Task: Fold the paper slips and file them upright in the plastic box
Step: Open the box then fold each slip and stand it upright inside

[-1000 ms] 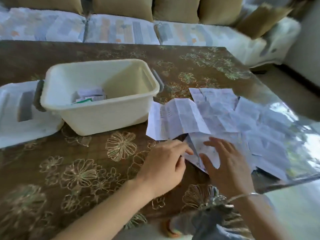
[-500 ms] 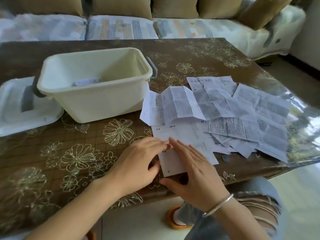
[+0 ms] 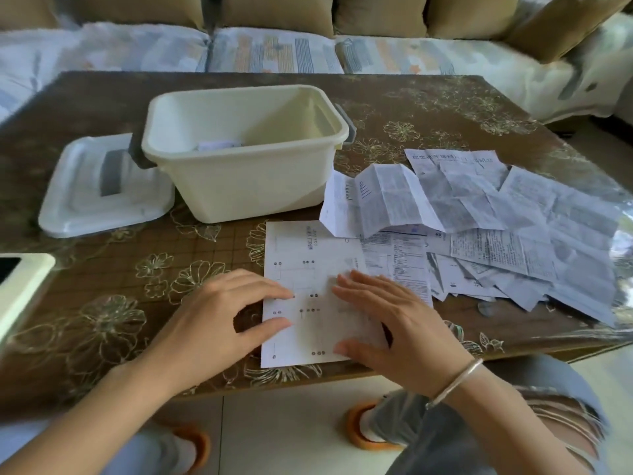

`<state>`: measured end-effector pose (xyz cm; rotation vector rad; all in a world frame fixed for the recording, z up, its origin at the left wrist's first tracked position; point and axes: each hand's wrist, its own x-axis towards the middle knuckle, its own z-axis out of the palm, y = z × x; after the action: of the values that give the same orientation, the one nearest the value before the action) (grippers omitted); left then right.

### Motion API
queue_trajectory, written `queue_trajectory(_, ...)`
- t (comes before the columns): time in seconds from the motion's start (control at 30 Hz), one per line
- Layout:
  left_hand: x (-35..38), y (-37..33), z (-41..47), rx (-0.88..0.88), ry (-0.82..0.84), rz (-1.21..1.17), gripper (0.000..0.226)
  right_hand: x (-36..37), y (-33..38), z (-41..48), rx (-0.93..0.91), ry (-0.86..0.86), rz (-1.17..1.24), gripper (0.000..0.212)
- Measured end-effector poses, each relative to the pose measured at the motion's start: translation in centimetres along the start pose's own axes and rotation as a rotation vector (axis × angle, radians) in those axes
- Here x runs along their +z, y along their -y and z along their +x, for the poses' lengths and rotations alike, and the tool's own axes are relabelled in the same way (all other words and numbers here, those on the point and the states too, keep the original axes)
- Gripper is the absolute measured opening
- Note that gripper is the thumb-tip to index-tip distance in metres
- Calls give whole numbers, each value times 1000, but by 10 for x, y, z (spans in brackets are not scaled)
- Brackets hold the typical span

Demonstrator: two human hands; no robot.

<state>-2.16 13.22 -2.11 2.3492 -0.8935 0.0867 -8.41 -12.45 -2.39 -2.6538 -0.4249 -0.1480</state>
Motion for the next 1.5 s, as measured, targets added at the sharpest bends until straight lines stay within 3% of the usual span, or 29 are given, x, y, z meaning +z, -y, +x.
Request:
queue_trajectory(0.07, -1, 4, -1, -46, -20, -18, 55, 7, 3, 5, -34, -34, -11, 65)
queue_trajectory(0.2, 4, 8, -1, -52, 96, 46, 80, 17, 8, 10, -26, -111, 22, 58)
queue_trajectory(0.5, 11, 9, -6, -49, -58, -25, 55, 19, 11, 17, 0, -213, 101, 42)
queue_trajectory(0.67, 12, 9, -8, -57, -97, -73, 46, 6, 9, 15, -58, -11, 63, 80)
queue_trajectory(0.77, 11, 10, -2, -63, -120, -139, 41, 5, 8, 16, -43, -47, 61, 72)
queue_trajectory(0.87, 7, 9, 8, -111, -168, -284, 50, -2, 11, 26, 61, -171, 131, 51)
queue_trajectory(0.97, 0, 9, 15, -190, -241, -460, 74, -5, 12, 43, 156, -184, 119, 53)
queue_trajectory(1.03, -4, 11, 20, -197, -234, -380, 78, -5, 13, 54, 159, -113, 60, 70)
queue_trajectory(1.1, -7, 13, 28, -205, -112, -104, 80, -8, 15, 65, 100, -10, -60, 81)
queue_trajectory(1.2, -6, 19, 36, -203, 131, 158, 101, -17, 17, 78, 63, 169, -217, 81)
queue_trajectory(1.3, -5, 24, 37, -159, 211, 199, 112, -22, 16, 81, 90, 282, -250, 80)
queue_trajectory(1.43, -7, 18, 35, -126, 152, 254, 111, -17, 13, 74, 64, 157, -211, 76)
queue_trajectory(1.5, -8, 13, 32, -83, 67, 285, 96, -11, 10, 68, 22, 48, -222, 72)
